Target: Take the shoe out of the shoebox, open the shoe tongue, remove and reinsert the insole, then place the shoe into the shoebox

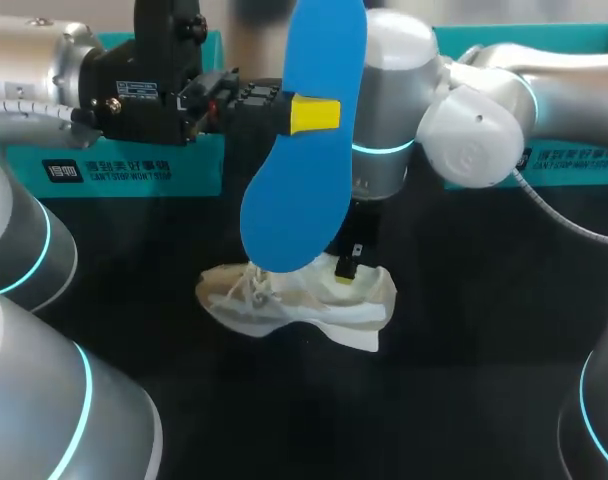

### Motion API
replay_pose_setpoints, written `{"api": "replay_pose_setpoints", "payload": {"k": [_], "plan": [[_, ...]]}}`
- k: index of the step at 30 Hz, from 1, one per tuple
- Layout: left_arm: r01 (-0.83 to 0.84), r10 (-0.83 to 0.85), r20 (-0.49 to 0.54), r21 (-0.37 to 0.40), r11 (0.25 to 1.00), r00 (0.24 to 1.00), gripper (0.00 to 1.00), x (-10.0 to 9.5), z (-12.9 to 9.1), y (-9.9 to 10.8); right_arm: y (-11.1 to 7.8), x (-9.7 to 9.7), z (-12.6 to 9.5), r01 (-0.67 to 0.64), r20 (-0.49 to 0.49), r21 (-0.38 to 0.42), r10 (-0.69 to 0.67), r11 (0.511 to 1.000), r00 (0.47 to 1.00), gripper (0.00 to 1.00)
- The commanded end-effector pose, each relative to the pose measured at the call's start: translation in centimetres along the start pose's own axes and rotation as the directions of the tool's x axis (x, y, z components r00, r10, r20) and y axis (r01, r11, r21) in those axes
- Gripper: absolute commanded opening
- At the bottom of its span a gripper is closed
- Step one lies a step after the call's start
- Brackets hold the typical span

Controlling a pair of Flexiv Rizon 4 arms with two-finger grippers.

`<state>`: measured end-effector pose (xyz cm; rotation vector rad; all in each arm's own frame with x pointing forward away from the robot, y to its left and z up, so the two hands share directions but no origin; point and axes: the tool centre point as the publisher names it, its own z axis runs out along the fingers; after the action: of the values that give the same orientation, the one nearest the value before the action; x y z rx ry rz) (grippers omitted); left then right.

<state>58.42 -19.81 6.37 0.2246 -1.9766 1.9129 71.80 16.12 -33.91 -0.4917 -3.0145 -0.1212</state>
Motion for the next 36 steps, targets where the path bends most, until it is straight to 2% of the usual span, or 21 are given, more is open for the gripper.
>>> {"api": "replay_pose_setpoints", "payload": {"k": [1, 8, 13, 18, 29, 36], "plan": [[0.000, 0.000, 0.002, 0.001, 1.000, 1.000, 0.00, 0.1, 0.1, 0.1, -0.8, 0.8, -1.2, -0.075, 0.021, -0.023, 0.076, 0.997, 0.997, 0.00], [0.000, 0.000, 0.002, 0.001, 1.000, 1.000, 0.00, 0.1, 0.1, 0.1, -0.1, 1.5, -1.7, -0.295, 0.037, -0.068, 0.297, 0.953, 0.954, 0.00], [0.000, 0.000, 0.002, 0.001, 1.000, 1.000, 0.00, 0.1, 0.1, 0.1, 0.9, 1.8, -1.6, -0.444, 0.055, -0.111, 0.452, 0.889, 0.890, 0.00], [0.000, 0.000, 0.002, 0.001, 1.000, 1.000, 0.00, 0.1, 0.1, 0.1, 2.3, 2.6, -1.6, -0.574, 0.076, -0.162, 0.590, 0.803, 0.804, 0.00], [0.000, 0.000, 0.002, 0.001, 1.000, 1.000, 0.00, 0.1, 0.1, 0.1, 4.0, 4.4, -1.5, -0.732, 0.084, -0.217, 0.759, 0.646, 0.646, 0.00], [0.000, 0.000, 0.002, 0.001, 1.000, 1.000, 0.00, 0.1, 0.1, 0.1, 3.4, 5.9, -1.3, -0.795, 0.080, -0.245, 0.829, 0.555, 0.554, 0.00]]}}
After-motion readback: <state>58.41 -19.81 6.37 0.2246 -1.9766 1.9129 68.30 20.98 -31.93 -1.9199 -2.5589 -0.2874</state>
